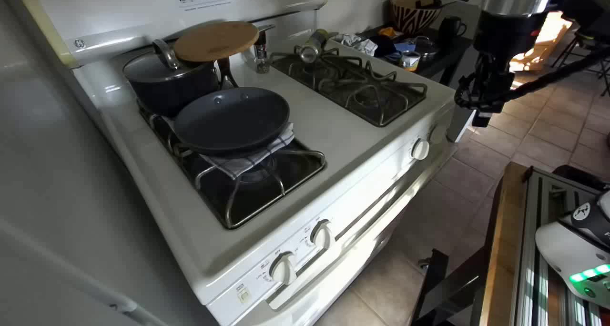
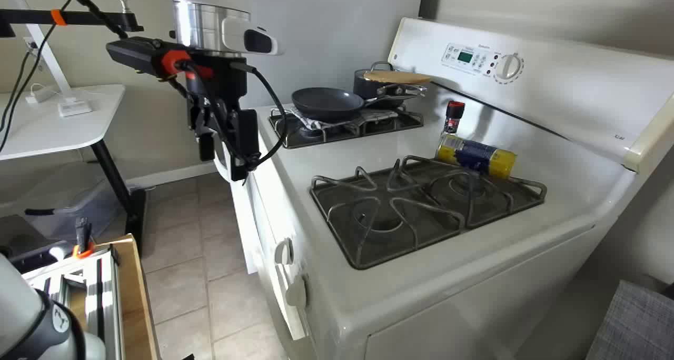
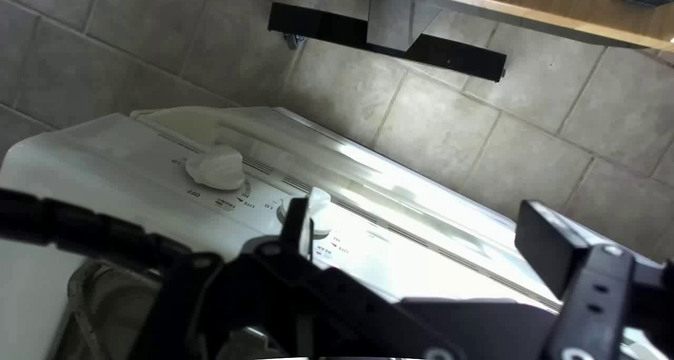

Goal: Put the can on the center of the stove

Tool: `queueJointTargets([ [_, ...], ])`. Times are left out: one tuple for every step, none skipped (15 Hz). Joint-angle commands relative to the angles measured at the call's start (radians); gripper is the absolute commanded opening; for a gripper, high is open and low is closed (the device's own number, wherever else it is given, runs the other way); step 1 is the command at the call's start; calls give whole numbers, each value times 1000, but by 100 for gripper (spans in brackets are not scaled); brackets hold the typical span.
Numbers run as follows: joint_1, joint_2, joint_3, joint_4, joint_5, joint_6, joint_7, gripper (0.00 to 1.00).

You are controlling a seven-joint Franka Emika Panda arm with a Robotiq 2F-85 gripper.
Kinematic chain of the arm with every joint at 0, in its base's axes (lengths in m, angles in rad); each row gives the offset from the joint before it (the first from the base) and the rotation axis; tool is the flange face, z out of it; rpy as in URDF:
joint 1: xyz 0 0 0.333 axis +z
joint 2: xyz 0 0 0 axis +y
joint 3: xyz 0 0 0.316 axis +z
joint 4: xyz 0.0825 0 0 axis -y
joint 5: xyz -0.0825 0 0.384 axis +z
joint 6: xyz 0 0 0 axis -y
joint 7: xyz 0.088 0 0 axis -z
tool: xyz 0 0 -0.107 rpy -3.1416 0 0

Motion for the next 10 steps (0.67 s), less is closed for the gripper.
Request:
queueJointTargets([
  [9, 1, -8, 1, -5, -2, 5, 100],
  [9, 1, -8, 1, -5, -2, 5, 100],
  [9, 1, -8, 1, -5, -2, 5, 100],
  [9, 1, -8, 1, -5, -2, 5, 100],
  [9, 1, -8, 1, -5, -2, 5, 100],
  [9, 1, -8, 1, -5, -2, 5, 100],
  [9, 1, -8, 1, -5, -2, 5, 100],
  [9, 1, -8, 1, -5, -2, 5, 100],
  [2, -3, -11, 0, -4, 15, 15, 100],
  [-16, -21, -23, 3, 7, 43, 44, 100],
])
